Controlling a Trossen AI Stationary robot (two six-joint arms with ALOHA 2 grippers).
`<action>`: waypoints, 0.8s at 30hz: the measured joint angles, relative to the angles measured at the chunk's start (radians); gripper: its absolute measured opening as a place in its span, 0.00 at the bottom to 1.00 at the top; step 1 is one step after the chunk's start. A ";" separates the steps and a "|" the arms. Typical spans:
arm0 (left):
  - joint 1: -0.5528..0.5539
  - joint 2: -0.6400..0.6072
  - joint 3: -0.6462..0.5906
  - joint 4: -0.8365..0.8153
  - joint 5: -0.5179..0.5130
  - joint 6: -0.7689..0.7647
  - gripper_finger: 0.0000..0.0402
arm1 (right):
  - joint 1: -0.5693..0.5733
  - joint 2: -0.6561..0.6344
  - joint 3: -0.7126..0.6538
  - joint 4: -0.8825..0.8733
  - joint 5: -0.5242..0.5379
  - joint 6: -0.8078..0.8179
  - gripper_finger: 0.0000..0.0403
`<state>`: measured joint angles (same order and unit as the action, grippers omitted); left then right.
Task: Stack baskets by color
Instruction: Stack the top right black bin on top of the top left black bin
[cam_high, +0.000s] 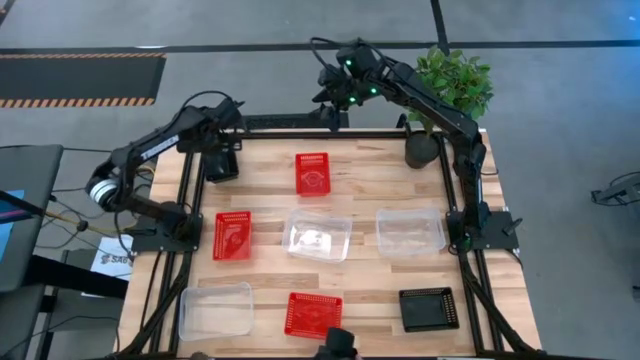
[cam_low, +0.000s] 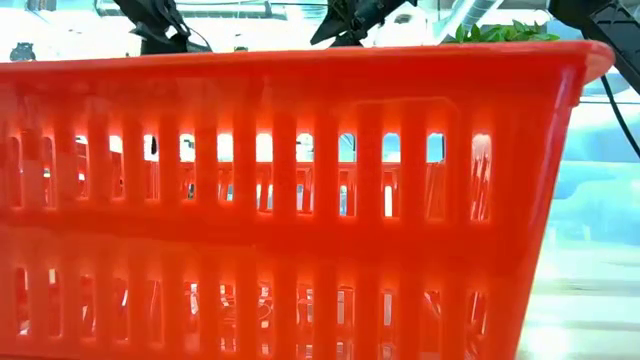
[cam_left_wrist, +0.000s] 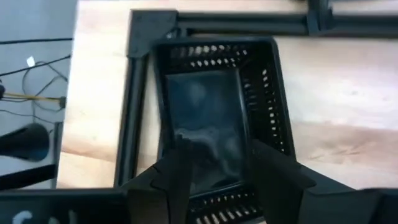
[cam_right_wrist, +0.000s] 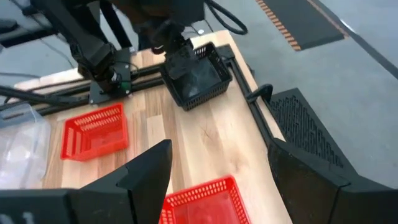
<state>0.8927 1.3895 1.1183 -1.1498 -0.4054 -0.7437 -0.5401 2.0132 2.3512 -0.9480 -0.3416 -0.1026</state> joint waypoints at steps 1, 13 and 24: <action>-0.004 0.022 0.000 0.009 0.001 0.006 0.35 | 0.000 0.000 0.000 -0.012 0.000 -0.003 0.71; 0.016 0.074 0.018 -0.048 -0.018 -0.021 0.32 | -0.028 0.001 0.000 -0.024 -0.001 -0.015 0.71; 0.021 0.205 0.098 -0.171 -0.046 -0.027 0.32 | -0.024 0.001 0.000 -0.058 -0.002 -0.037 0.71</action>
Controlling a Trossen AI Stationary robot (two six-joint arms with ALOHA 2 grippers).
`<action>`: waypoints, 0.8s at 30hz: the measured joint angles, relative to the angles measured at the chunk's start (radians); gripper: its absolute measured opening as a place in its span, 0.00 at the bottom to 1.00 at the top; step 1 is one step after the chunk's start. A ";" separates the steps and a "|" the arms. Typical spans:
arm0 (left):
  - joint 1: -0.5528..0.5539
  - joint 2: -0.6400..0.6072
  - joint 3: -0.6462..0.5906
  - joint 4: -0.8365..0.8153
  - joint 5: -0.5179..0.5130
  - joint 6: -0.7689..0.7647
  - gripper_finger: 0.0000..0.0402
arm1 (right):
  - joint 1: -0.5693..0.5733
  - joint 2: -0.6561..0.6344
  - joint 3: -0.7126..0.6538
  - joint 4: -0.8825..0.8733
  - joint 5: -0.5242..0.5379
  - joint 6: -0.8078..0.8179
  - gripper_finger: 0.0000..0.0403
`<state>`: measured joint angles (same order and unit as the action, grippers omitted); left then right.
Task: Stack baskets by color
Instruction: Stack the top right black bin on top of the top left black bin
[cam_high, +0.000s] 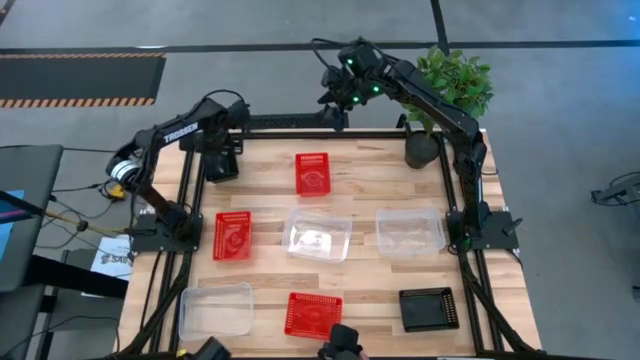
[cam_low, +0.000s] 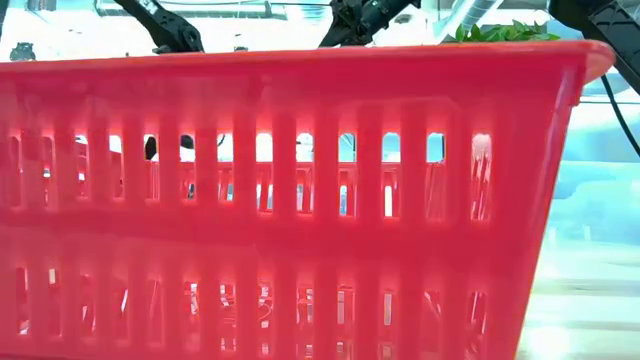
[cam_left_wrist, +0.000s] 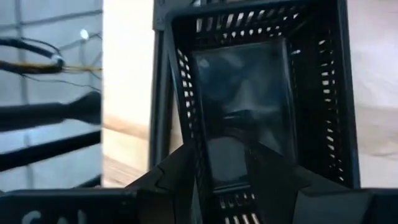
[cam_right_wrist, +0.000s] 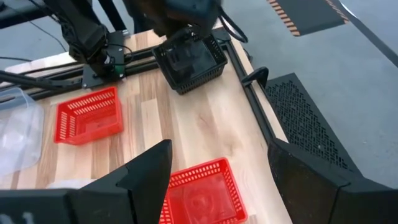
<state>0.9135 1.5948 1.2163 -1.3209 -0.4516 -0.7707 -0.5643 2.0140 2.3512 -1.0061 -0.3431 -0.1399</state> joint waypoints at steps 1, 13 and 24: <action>-0.007 0.012 0.017 -0.013 -0.018 0.000 0.32 | 0.001 0.000 0.000 -0.003 0.000 -0.003 0.71; 0.038 0.062 0.067 -0.084 -0.061 -0.027 0.32 | 0.000 0.000 0.000 -0.016 0.000 -0.011 0.71; 0.026 0.076 0.039 -0.051 -0.028 -0.041 0.32 | 0.001 0.000 0.000 -0.044 0.000 -0.012 0.71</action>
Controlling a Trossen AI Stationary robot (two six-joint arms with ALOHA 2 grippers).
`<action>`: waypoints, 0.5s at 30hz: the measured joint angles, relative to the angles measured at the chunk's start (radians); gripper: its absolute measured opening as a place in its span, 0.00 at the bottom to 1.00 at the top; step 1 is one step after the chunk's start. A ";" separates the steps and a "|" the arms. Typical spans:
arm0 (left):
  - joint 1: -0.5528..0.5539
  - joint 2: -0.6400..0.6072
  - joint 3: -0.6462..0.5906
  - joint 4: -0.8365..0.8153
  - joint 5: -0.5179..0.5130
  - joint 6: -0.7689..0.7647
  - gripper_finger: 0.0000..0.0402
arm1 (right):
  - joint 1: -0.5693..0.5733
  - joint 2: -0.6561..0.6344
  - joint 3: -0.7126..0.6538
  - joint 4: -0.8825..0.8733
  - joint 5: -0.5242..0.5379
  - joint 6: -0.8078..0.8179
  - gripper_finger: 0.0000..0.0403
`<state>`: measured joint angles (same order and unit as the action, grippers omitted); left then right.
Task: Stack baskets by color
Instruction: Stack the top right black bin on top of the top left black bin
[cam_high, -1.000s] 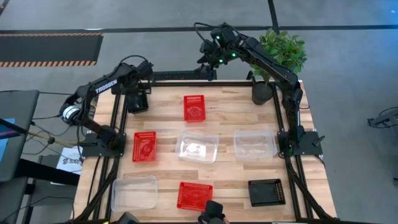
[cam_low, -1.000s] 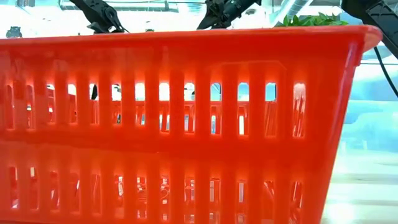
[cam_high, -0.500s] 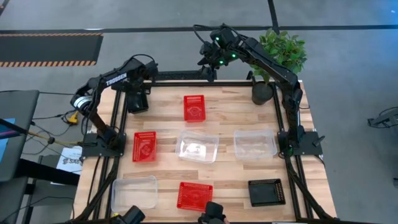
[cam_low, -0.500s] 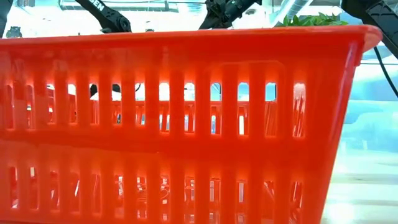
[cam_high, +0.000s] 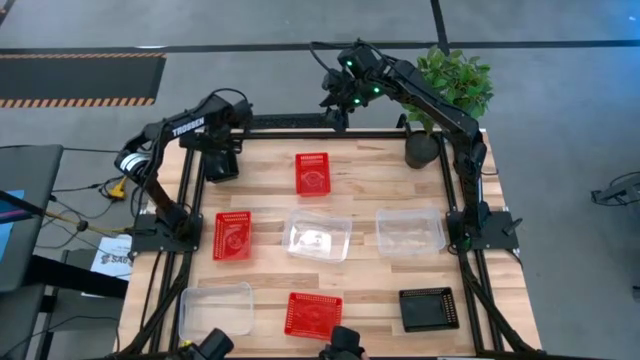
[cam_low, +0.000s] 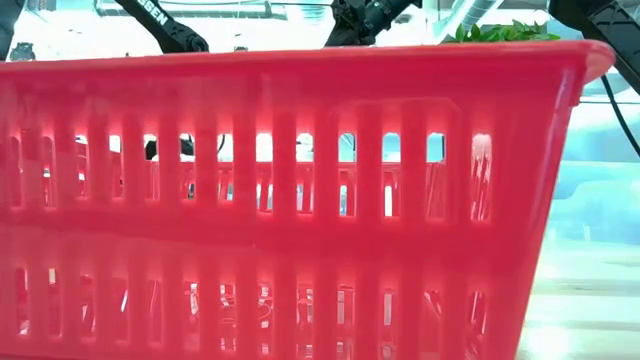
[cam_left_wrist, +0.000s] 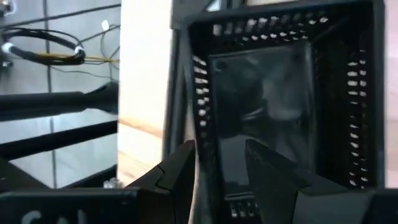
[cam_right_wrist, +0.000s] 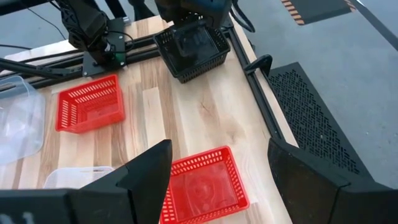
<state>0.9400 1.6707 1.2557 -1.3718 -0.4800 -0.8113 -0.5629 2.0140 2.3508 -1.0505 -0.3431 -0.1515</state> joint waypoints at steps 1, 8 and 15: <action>-0.002 0.001 -0.005 -0.001 0.001 -0.005 0.32 | 0.000 0.000 0.000 0.000 0.000 -0.003 0.71; -0.036 0.000 -0.072 -0.033 -0.007 -0.057 0.32 | 0.005 0.000 0.000 0.000 0.000 -0.013 0.71; -0.063 0.001 -0.167 0.008 0.034 -0.095 0.32 | 0.016 0.000 0.000 0.004 -0.001 -0.014 0.71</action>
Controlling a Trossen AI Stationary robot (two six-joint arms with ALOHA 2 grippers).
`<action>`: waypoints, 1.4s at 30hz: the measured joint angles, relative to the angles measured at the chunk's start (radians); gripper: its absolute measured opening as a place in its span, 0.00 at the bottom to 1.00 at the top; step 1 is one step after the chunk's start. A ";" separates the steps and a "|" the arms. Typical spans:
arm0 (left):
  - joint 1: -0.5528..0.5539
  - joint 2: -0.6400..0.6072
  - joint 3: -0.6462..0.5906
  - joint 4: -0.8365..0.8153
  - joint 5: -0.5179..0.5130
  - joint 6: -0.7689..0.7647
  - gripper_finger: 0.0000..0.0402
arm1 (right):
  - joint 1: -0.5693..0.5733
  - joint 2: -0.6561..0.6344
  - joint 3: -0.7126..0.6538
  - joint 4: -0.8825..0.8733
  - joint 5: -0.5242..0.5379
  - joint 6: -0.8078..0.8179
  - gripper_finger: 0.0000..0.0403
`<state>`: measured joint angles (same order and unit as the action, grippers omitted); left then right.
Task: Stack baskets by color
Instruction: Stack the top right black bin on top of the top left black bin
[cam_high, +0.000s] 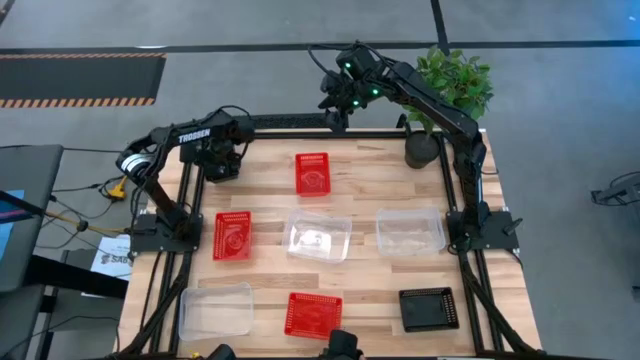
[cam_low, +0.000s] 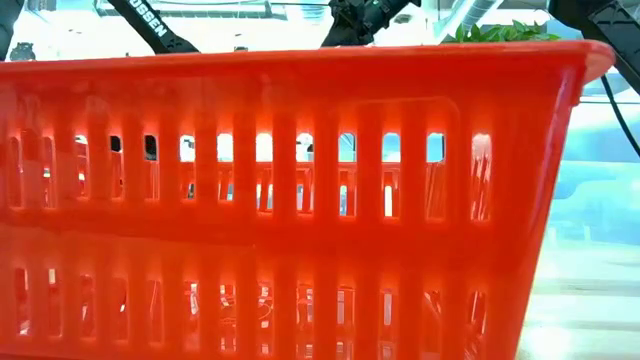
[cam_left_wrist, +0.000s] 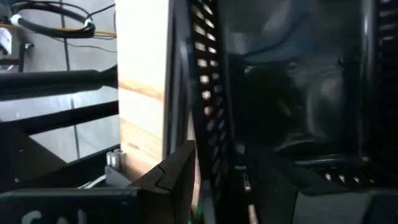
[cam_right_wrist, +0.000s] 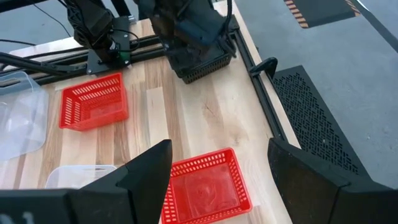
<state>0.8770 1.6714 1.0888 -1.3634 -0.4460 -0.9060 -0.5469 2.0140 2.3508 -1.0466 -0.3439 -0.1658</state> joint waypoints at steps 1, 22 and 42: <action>-0.001 0.000 -0.009 0.011 0.000 0.000 0.32 | 0.003 0.000 0.000 0.000 0.000 0.000 0.71; -0.004 -0.050 -0.003 0.017 -0.031 0.009 0.00 | 0.015 0.000 0.000 0.000 0.000 0.000 0.71; 0.022 -0.121 -0.073 0.197 0.087 0.132 0.00 | 0.017 0.000 0.000 -0.038 0.001 0.000 0.71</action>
<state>0.8986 1.5501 1.0153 -1.1664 -0.3592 -0.7738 -0.5301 2.0144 2.3508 -1.0843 -0.3430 -0.1654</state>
